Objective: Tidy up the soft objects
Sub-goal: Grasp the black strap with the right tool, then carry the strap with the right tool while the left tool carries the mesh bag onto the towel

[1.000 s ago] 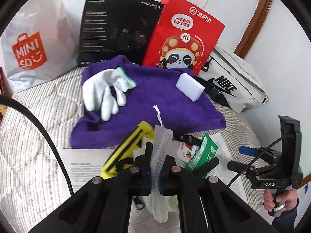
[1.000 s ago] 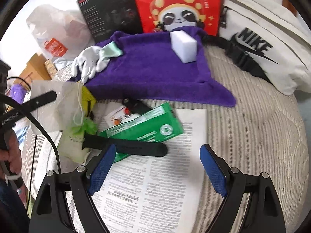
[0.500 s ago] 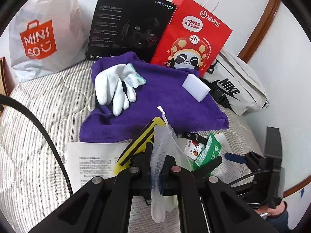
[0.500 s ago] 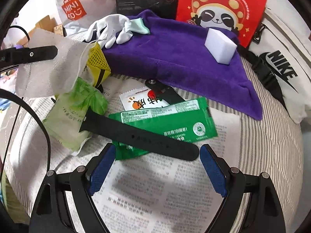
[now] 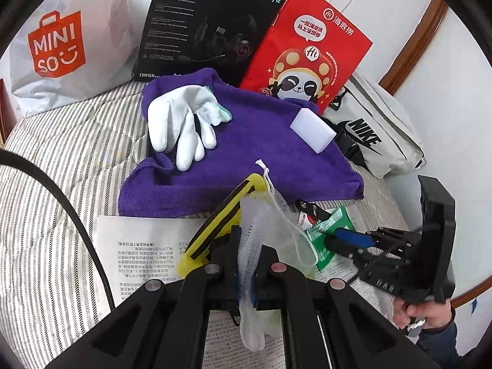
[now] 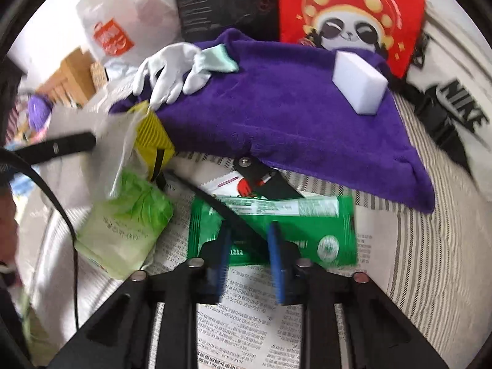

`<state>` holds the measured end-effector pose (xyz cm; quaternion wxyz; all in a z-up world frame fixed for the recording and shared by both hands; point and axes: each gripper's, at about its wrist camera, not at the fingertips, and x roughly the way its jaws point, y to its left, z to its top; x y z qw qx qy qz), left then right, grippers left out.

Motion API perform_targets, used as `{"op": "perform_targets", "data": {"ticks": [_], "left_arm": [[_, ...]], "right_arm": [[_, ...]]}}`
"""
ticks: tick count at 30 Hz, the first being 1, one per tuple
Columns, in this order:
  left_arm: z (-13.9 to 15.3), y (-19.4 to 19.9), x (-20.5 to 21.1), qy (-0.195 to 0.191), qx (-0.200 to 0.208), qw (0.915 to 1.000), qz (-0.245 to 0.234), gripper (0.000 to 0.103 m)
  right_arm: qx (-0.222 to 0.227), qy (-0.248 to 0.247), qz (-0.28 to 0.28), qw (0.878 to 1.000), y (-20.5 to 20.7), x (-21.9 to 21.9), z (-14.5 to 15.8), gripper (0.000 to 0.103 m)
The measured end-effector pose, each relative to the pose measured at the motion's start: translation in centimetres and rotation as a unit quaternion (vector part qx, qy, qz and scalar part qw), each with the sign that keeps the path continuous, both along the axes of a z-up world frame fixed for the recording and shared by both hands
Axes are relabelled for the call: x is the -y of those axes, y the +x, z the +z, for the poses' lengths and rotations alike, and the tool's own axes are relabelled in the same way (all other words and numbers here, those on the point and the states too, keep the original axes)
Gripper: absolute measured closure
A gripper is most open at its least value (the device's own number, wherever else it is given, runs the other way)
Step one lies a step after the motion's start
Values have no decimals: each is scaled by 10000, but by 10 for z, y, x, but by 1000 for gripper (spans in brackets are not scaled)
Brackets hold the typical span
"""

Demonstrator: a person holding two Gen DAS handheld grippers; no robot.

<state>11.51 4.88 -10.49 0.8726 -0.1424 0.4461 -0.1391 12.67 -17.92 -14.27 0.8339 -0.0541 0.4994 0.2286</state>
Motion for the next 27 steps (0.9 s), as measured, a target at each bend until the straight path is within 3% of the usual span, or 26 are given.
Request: {"op": "perform_targets", "data": {"ticks": [8,10,13,27], "left_arm": [[-1,2,-1,-25,-13,10000,-40,98],[-2,4,-1,-28,-28,10000,-26,98],[-3,5,-2,-108,-39,9999,-42,98],[13,-1,-2,-95,109,9998,-147,98]], "right_arm": [[-41,221,106,9997,14,-6,-1,84],[-62,243,164,9995,18,-12,-1,93],[-17,227,270,9994,21,-19,0,98],[-26,412,49,9991,-1,6,28,100]]}}
